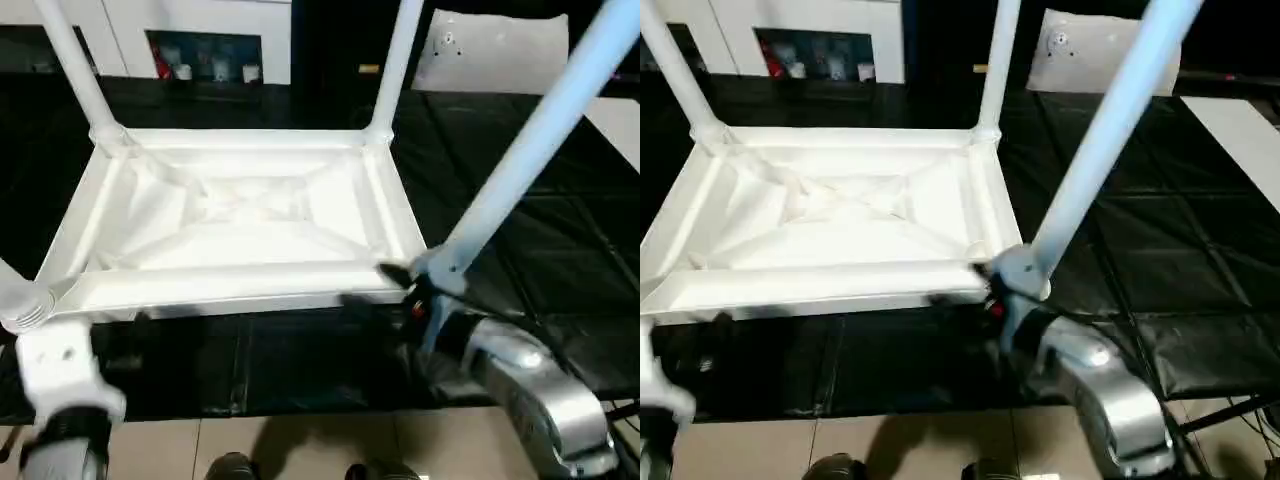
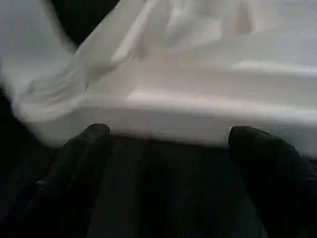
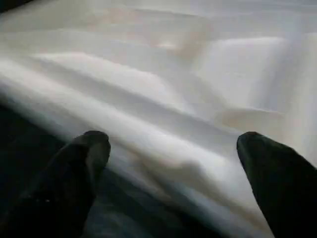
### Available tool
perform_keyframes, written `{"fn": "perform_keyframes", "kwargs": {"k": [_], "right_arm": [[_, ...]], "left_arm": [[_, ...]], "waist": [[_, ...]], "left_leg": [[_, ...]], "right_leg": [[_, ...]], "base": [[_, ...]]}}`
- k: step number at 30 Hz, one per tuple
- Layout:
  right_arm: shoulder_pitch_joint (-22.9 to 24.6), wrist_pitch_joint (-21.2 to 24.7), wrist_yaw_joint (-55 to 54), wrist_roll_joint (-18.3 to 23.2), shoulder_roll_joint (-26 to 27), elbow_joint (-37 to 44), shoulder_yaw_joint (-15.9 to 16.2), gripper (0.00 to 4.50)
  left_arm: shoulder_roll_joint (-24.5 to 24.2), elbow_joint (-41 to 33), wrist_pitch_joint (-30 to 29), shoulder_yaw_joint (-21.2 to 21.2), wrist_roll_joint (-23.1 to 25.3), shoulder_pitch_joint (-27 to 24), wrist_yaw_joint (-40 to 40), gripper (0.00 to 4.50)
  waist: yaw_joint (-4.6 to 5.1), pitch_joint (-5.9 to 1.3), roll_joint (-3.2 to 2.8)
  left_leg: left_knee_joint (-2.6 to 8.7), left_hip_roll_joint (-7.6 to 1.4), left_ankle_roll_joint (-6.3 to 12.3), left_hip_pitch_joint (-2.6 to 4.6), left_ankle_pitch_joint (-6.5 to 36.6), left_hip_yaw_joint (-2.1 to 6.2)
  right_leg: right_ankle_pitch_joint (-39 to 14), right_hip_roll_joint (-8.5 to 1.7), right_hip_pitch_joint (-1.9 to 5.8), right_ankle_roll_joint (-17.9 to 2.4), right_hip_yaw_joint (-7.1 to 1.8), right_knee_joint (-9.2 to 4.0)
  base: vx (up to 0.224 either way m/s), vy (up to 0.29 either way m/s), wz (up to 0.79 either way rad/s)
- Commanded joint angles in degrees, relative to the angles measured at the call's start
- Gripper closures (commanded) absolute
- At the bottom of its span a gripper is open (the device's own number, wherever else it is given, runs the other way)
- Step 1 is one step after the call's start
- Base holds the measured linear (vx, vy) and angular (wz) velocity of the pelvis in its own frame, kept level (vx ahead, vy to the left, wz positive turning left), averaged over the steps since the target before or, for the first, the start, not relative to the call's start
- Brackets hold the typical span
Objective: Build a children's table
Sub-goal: Rotate table base
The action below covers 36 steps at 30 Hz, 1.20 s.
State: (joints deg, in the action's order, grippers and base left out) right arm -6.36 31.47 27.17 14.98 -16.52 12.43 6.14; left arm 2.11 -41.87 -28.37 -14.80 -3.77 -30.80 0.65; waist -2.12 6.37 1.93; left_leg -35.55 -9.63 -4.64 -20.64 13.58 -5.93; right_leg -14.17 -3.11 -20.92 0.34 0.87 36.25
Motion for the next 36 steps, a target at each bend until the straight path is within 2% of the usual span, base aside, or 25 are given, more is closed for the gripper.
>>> {"fn": "perform_keyframes", "kwargs": {"k": [1, 4, 5, 7, 8, 9, 10, 11, 12, 14, 16, 17, 18, 19, 22, 23, 24, 27, 28, 29, 30, 31, 32, 34, 36], "right_arm": [[-1.4, -1.8, -4.2, -1.9, -1.3, -3.4, -5.3, 0.00], [-4.6, -6.1, -9.1, -4.3, -3.2, -9.5, -10.0, 0.00], [-5.0, -6.7, -9.8, -4.6, -3.3, -10.3, -10.7, 0.00], [-5.4, -7.6, -8.8, -4.3, -3.4, -10.8, -11.1, 0.00], [-5.0, -7.7, -7.8, -4.0, -3.2, -10.3, -10.6, 0.00], [-4.2, -7.3, -6.4, -3.6, -2.6, -9.0, -9.5, 0.00], [-4.2, -7.3, -6.4, -3.6, -2.6, -9.0, -9.5, 0.00], [-3.3, -7.0, -5.5, -3.0, -2.1, -7.8, -8.4, 0.00], [-2.8, -6.8, -5.1, -2.7, -1.8, -7.2, -7.8, 0.00], [-0.8, -6.6, -3.3, -1.5, -1.4, -5.5, -5.4, 0.00], [0.8, -5.2, -2.1, -0.3, -1.3, -3.9, -3.8, 0.00], [0.8, -5.2, -2.1, -0.3, -1.3, -3.9, -3.8, 0.00], [1.8, -4.3, -1.6, -0.4, -1.5, -3.1, -2.7, 0.00], [2.3, -3.8, -1.4, -0.5, -1.6, -2.8, -2.3, 0.00], [3.8, -1.9, -1.7, -1.6, -1.4, -2.0, -1.0, 0.00], [4.2, -1.4, -1.8, -1.8, -1.2, -1.9, -0.7, 0.00], [4.3, -1.0, -2.3, -2.4, -1.0, -2.1, -0.3, 0.00], [4.2, -0.7, -3.6, -3.4, -0.8, -2.7, 0.2, 0.00], [3.8, -0.3, -4.6, -4.0, -0.7, -3.3, 0.4, 0.00], [3.1, -0.1, -6.6, -5.2, -0.2, -4.8, 0.3, 0.00], [2.1, -0.1, -8.3, -6.3, 0.3, -6.5, 0.2, 0.00], [1.1, -0.1, -9.6, -7.2, 0.8, -8.0, 0.1, 0.00], [0.5, -0.1, -10.1, -7.5, 1.1, -8.9, 0.1, 0.00], [-2.2, -0.9, -10.9, -8.0, 2.2, -12.4, 0.3, 0.00], [-3.9, -1.3, -11.1, -8.1, 2.9, -14.3, 0.2, 0.00]], "left_arm": [[1.6, -1.0, 0.5, -1.1, -0.8, -2.1, -1.8, 0.04], [2.7, -0.4, 3.3, -2.7, -1.4, -3.6, -2.0, 0.04], [2.6, -0.1, 4.1, -3.0, -1.8, -3.6, -1.5, 0.04], [1.4, 0.9, 6.2, -3.3, -2.8, -3.7, 0.5, 0.04], [0.3, 2.1, 8.0, -3.4, -3.5, -3.8, 2.5, 0.04], [-2.0, 4.1, 10.1, -3.7, -4.1, -3.8, 5.5, 0.04], [-2.0, 4.1, 10.1, -3.7, -4.1, -3.8, 5.5, 0.04], [-2.7, 5.9, 11.5, -4.7, -4.6, -3.6, 6.7, 0.04], [-3.4, 6.7, 12.0, -5.2, -5.6, -3.2, 8.1, 0.04], [-6.2, 7.9, 13.2, -6.7, -10.9, -1.6, 14.8, 0.04], [-8.9, 6.9, 11.1, -8.0, -13.3, -0.2, 17.4, 0.04], [-8.9, 6.9, 11.1, -8.0, -13.3, -0.2, 17.4, 0.04], [-11.0, 8.0, 10.5, -8.8, -13.9, 1.7, 18.1, 0.04], [-12.0, 8.7, 10.6, -9.1, -14.4, 2.8, 18.4, 0.04], [-15.4, 11.6, 10.1, -8.9, -16.6, 6.9, 21.2, 0.04], [-16.5, 12.4, 10.1, -8.6, -16.8, 8.0, 22.2, 0.04], [-17.7, 13.4, 9.6, -8.3, -17.5, 9.5, 23.5, 0.04], [-19.4, 15.2, 8.7, -7.7, -18.5, 12.1, 25.3, 0.04], [-20.2, 16.1, 7.9, -7.2, -19.0, 13.7, 26.1, 0.04], [-21.0, 17.0, 7.3, -6.0, -19.2, 16.0, 27.2, 0.04], [-21.5, 17.7, 6.1, -4.8, -20.4, 18.3, 28.1, 0.04], [-21.9, 18.3, 5.0, -3.7, -21.5, 20.2, 29.0, 0.04], [-22.1, 18.5, 4.5, -3.1, -22.0, 21.1, 29.5, 0.04], [-22.2, 17.9, 2.3, -0.7, -24.4, 22.2, 31.7, 0.04], [-22.2, 17.4, 1.2, 0.9, -25.8, 22.5, 33.2, 0.04]], "waist": [[-0.13, -3.07, -0.73], [-0.81, -2.97, -0.70], [-1.12, -2.83, -0.48], [-1.40, -2.75, -0.16], [-1.49, -2.70, -0.18], [-1.49, -2.65, -0.02], [-1.44, -2.77, -0.16], [-1.36, -2.95, -0.35], [-1.28, -2.97, -0.28], [-1.30, -2.90, -0.17], [-1.36, -3.00, -0.52], [-1.18, -2.86, -0.50], [-1.05, -2.74, -0.21], [-1.27, -2.85, -0.47], [-1.33, -2.93, -0.66], [-1.20, -3.08, -0.61], [-1.25, -3.08, -0.80], [-1.04, -3.17, -0.63], [-1.00, -3.26, -0.71], [-0.95, -3.30, -0.51], [-1.02, -3.38, -0.89], [-1.06, -3.58, -0.99], [-1.11, -3.69, -1.16], [-1.08, -3.74, -0.88], [-1.18, -3.74, -0.99]], "left_leg": [[4.79, -2.47, 1.79, -0.41, 2.5, -0.15], [4.84, -2.58, 1.81, 0.01, 5.6, -0.42], [4.92, -2.52, 1.75, 0.10, 7.0, -0.68], [5.13, -2.48, 1.78, 0.01, 8.8, -0.91], [5.38, -2.41, 1.87, -0.25, 9.3, -0.78], [5.38, -2.28, 2.02, -0.28, 9.4, -0.80], [5.46, -2.27, 2.13, -0.06, 9.6, -0.80], [5.45, -2.47, 1.81, -0.12, 8.9, -0.69], [5.48, -2.55, 1.62, -0.11, 8.6, -0.71], [5.54, -2.22, 1.44, 0.00, 8.6, -0.82], [5.67, -2.44, 1.06, 0.22, 9.5, -0.79], [5.87, -2.50, 0.76, 0.09, 9.9, -0.71], [5.89, -2.53, 0.70, 0.01, 10.2, -0.80], [5.85, -2.46, 0.61, 0.20, 10.1, -0.79], [5.87, -2.17, 0.10, 0.36, 9.3, -0.87], [5.90, -2.25, -0.05, 0.24, 8.4, -0.76], [5.84, -2.27, -0.20, 0.31, 8.1, -0.79], [5.80, -2.14, -0.62, 0.25, 6.9, -0.93], [5.73, -2.08, -0.76, 0.34, 6.5, -0.98], [5.70, -2.06, -0.87, 0.36, 6.0, -1.06], [5.62, -1.92, -0.97, 0.45, 5.5, -1.07], [5.50, -1.69, -1.44, 0.86, 4.6, -1.26], [5.45, -1.82, -1.85, 0.82, 4.7, -1.31], [5.46, -2.00, -1.99, 0.59, 4.4, -1.47], [5.54, -1.99, -2.16, 0.58, 5.4, -1.50]], "right_leg": [[5.8, -3.69, 2.48, -13.1, -1.90, -3.93], [1.0, -3.59, 1.98, -12.1, -1.91, -4.47], [-0.9, -3.47, 1.79, -11.4, -2.02, -4.65], [-3.5, -3.53, 1.75, -9.8, -2.14, -4.83], [-5.6, -3.47, 1.77, -8.6, -2.00, -4.96], [-6.6, -3.46, 1.65, -7.9, -2.04, -5.18], [-7.8, -3.41, 1.36, -6.8, -2.17, -5.21], [-6.5, -3.46, 1.38, -7.0, -2.13, -5.10], [-5.5, -3.37, 1.36, -7.0, -2.12, -5.01], [-5.4, -3.30, 1.16, -7.1, -2.18, -4.99], [-5.5, -3.23, 0.96, -7.4, -2.21, -4.81], [-5.1, -3.12, 0.96, -7.8, -2.09, -4.70], [-5.2, -3.11, 0.97, -7.9, -2.12, -4.79], [-5.2, -3.11, 0.92, -7.8, -2.16, -4.67], [-4.7, -3.04, 0.83, -7.6, -2.19, -4.70], [-3.2, -3.17, 1.10, -7.9, -2.20, -4.45], [-2.5, -3.18, 0.99, -8.1, -2.19, -4.37], [-0.6, -3.19, 1.17, -8.7, -2.17, -4.17], [-0.2, -3.19, 1.17, -8.8, -2.19, -4.07], [0.1, -3.14, 1.20, -9.1, -2.16, -4.08], [0.7, -3.12, 1.17, -9.3, -2.16, -3.95], [1.3, -2.96, 0.84, -9.8, -2.08, -3.88], [2.2, -3.02, 0.98, -10.4, -2.05, -3.72], [3.3, -3.08, 1.12, -10.7, -2.08, -3.51], [1.9, -3.15, 1.09, -11.0, -2.04, -3.50]], "base": [[0.000, 0.000, 0.00], [0.000, 0.000, 0.00], [0.000, 0.000, 0.00], [0.000, 0.000, 0.00], [0.000, 0.000, 0.00], [0.000, 0.000, 0.00], [0.000, 0.000, 0.00], [0.000, 0.000, 0.00], [0.000, 0.000, 0.00], [0.000, 0.000, 0.00], [0.000, 0.000, 0.00], [0.000, 0.000, 0.00], [0.000, 0.000, 0.00], [0.000, 0.000, 0.00], [0.000, 0.000, 0.00], [0.000, 0.000, 0.00], [0.000, 0.000, 0.00], [0.000, 0.000, 0.00], [0.000, 0.000, 0.00], [0.000, 0.000, 0.00], [0.000, 0.000, 0.00], [0.000, 0.000, 0.00], [0.000, 0.000, 0.00], [0.000, 0.000, 0.00], [0.000, 0.000, 0.00]]}}
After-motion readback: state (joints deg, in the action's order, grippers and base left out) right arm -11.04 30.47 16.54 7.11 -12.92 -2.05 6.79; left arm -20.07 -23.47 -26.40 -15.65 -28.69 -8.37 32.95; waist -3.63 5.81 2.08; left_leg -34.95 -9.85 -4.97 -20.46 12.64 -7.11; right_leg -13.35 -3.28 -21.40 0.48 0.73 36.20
